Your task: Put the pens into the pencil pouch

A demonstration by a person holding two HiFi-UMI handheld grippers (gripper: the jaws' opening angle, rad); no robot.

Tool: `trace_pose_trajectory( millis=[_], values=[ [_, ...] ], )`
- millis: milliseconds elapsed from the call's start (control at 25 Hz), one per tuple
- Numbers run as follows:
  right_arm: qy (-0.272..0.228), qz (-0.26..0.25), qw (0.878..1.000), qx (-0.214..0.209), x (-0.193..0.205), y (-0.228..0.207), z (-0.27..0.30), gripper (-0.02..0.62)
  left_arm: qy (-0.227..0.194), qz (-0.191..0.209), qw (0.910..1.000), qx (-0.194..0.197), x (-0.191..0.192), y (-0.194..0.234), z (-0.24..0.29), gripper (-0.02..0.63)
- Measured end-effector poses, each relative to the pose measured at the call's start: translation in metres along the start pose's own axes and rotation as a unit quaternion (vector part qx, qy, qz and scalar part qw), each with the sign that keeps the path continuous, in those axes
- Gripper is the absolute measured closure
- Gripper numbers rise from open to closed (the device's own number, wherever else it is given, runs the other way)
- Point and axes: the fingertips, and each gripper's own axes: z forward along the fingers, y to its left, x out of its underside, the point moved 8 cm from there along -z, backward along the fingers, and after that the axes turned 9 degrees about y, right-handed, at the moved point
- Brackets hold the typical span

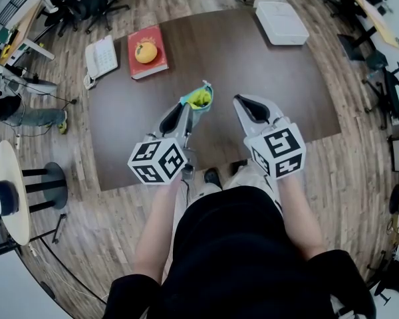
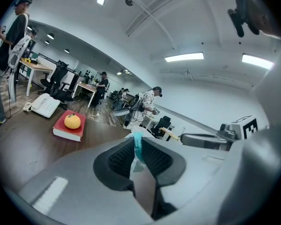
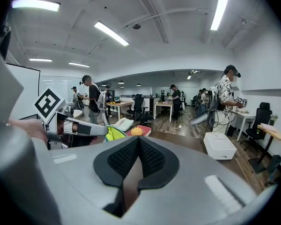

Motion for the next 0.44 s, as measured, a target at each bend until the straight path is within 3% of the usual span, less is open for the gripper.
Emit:
trace_pose_trajectory(
  millis=[440],
  values=[
    [0.006,-0.010,1.000,-0.006,0.0009,0.0030,0.0040,0.588,0.005,-0.008,0.9999,0.004,0.0054,0.0032,0.0020,0.561]
  ],
)
